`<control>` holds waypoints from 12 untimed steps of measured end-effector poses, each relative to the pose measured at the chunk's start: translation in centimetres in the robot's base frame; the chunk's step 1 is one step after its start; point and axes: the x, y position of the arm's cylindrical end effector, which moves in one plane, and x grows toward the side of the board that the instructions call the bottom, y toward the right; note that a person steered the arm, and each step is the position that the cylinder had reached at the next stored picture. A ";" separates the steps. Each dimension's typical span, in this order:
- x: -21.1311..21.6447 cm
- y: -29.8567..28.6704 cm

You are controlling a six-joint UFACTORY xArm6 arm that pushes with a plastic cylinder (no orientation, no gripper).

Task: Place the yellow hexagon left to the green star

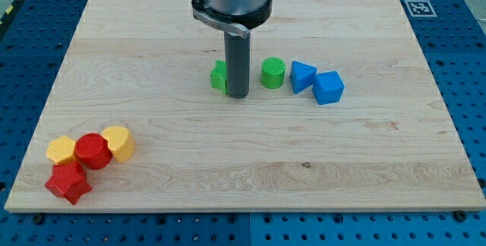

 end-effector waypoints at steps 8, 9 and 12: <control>12.6 -29.1; 13.2 -28.7; 13.3 -23.4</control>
